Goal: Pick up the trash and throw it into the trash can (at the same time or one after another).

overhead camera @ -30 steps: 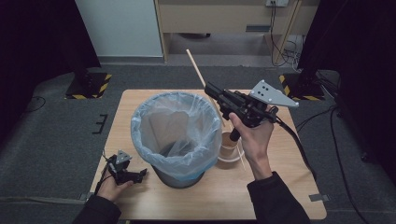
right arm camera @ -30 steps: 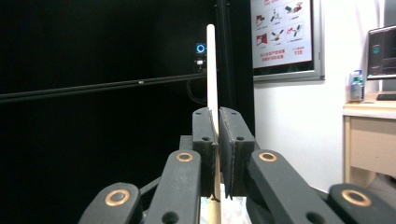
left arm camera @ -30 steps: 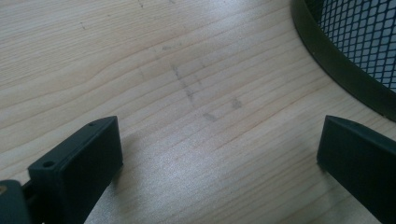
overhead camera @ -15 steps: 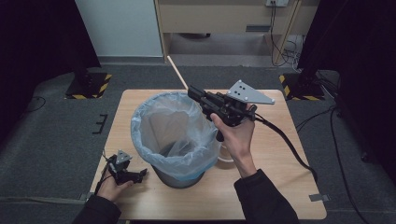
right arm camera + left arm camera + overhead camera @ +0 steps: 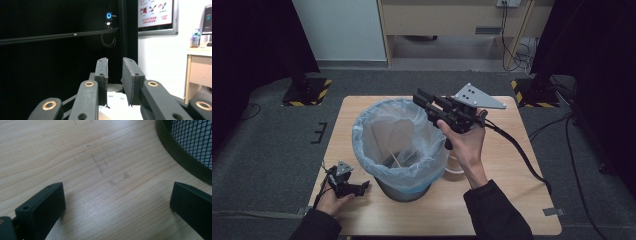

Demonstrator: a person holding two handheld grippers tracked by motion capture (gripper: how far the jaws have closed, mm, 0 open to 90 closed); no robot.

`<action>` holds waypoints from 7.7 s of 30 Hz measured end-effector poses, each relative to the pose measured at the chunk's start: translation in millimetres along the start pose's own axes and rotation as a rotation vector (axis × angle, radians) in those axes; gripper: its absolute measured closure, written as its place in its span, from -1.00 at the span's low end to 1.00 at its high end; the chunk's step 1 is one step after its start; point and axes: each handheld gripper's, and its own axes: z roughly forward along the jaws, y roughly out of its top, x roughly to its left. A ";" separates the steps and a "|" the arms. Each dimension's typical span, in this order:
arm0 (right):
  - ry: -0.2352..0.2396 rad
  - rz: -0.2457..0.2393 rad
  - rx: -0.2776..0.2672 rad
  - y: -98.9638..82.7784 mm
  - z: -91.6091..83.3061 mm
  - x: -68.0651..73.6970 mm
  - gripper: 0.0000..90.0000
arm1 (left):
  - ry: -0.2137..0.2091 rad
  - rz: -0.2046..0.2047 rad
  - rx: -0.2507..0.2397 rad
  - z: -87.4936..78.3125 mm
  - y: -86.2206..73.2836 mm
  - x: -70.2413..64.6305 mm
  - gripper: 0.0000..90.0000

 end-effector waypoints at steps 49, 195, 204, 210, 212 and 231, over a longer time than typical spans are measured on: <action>-0.456 0.159 0.356 -160.8 -129.3 -133.5 0.37 | 0.000 0.000 0.000 0.0 0.0 0.0 -1.00; -0.214 0.061 -0.032 -40.0 -137.8 -76.5 0.91 | 0.000 0.000 0.000 0.0 0.0 0.0 -1.00; -0.156 0.050 -0.065 -20.3 -116.7 -64.0 0.91 | 0.000 0.000 0.000 0.0 0.0 0.0 -1.00; -0.123 0.040 -0.067 -13.8 -103.1 -55.1 0.91 | 0.000 0.000 0.000 0.0 0.0 0.0 -1.00; -0.104 0.032 -0.066 -10.2 -94.9 -49.5 0.91 | -0.001 0.001 0.000 0.0 0.1 0.1 -1.00; 0.004 0.009 -0.049 -2.8 -45.4 -16.9 0.91 | -0.003 0.003 0.000 0.2 0.3 0.3 -1.00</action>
